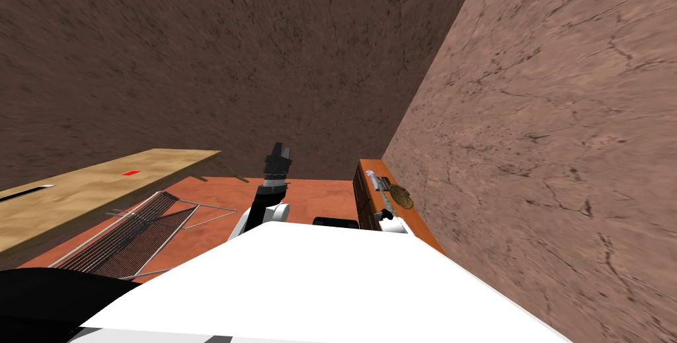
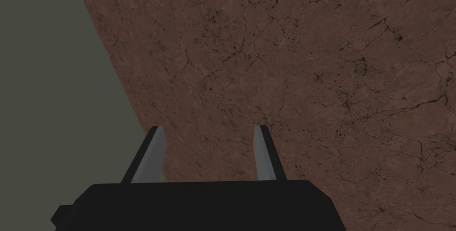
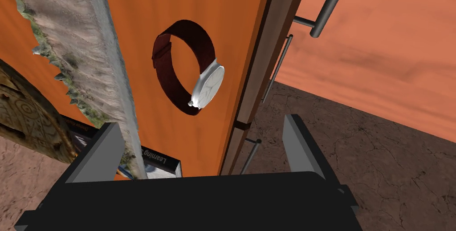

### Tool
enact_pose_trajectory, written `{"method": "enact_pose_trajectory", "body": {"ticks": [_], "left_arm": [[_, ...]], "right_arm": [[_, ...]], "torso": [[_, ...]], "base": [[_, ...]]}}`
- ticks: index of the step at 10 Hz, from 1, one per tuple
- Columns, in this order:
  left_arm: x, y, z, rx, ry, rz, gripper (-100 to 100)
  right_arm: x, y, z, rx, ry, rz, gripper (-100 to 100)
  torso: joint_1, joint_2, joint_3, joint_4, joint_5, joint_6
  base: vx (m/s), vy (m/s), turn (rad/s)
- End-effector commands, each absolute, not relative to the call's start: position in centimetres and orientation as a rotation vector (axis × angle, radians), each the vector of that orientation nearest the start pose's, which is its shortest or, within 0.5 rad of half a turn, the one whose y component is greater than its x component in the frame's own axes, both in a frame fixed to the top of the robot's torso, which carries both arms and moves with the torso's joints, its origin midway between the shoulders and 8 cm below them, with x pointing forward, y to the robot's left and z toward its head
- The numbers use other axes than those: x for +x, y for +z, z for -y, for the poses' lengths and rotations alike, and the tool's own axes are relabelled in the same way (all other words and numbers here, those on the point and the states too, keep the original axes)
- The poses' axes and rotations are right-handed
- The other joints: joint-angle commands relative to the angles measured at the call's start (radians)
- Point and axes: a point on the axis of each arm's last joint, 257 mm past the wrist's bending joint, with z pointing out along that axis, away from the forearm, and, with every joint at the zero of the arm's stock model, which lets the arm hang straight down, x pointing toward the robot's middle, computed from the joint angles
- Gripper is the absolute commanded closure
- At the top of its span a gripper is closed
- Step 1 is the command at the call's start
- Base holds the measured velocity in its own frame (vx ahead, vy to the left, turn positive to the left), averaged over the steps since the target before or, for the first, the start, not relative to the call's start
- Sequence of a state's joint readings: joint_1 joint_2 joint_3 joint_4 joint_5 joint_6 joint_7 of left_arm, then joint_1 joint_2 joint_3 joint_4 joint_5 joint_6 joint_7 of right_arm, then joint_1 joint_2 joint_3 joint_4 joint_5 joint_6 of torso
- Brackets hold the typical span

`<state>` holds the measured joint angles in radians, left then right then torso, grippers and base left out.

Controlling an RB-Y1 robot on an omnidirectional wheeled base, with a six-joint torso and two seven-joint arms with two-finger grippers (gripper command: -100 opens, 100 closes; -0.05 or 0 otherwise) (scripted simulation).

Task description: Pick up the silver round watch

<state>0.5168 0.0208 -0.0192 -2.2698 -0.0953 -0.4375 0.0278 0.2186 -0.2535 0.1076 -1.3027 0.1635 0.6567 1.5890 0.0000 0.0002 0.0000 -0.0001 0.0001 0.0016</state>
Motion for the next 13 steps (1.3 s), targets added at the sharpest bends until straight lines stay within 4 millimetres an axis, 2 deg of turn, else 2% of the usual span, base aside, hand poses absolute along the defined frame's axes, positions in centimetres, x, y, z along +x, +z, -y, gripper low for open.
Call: {"method": "enact_pose_trajectory", "body": {"ticks": [1, 2, 3, 4, 9, 10, 11, 13], "left_arm": [[35.7, 0.1, -26.5, -0.668, -1.259, -0.738, 0], [35.7, 0.1, -26.5, -0.668, -1.259, -0.738, 0], [35.7, 0.1, -26.5, -0.668, -1.259, -0.738, 0], [35.7, 0.1, -26.5, -0.668, -1.259, -0.738, 0], [35.7, 0.1, -26.5, -0.668, -1.259, -0.738, 0], [35.7, 0.1, -26.5, -0.668, -1.259, -0.738, 0], [35.7, 0.1, -26.5, -0.668, -1.259, -0.738, 0], [35.7, 0.1, -26.5, -0.668, -1.259, -0.738, 0]], "right_arm": [[28.4, -56.4, 37.5, -0.386, -0.481, -2.698, -100], [28.7, -56.2, 37.3, -0.374, -0.477, -2.690, -100], [28.7, -56.2, 37.3, -0.377, -0.478, -2.691, 0], [28.2, -56.9, 37.6, -0.365, -0.481, -2.693, -100], [27.0, -58.4, 38.2, -0.341, -0.484, -2.698, -100], [27.3, -58.2, 38.2, -0.345, -0.484, -2.699, -100], [27.3, -58.2, 38.1, -0.343, -0.484, -2.698, 100], [27.4, -58.2, 38.1, -0.344, -0.482, -2.696, 100]], "torso": [[0.000, 0.000, 0.000, 0.000, 0.000, 0.000], [0.000, 0.000, 0.000, 0.000, 0.000, 0.000], [0.001, 0.000, 0.000, 0.000, 0.000, 0.000], [0.001, -0.001, 0.000, 0.000, 0.000, 0.000], [0.000, -0.003, -0.002, -0.001, 0.000, 0.000], [0.000, -0.003, -0.002, -0.001, 0.000, 0.000], [0.001, -0.002, -0.001, 0.000, 0.000, 0.000], [0.001, -0.001, -0.001, -0.001, 0.000, 0.001]], "base": [[-0.009, -0.012, 0.049], [-0.004, -0.006, 0.009], [0.000, 0.000, 0.000], [0.017, -0.008, 0.065], [0.031, -0.013, 0.043], [0.011, -0.005, 0.005], [0.000, 0.000, 0.000], [0.000, 0.000, 0.000]]}}
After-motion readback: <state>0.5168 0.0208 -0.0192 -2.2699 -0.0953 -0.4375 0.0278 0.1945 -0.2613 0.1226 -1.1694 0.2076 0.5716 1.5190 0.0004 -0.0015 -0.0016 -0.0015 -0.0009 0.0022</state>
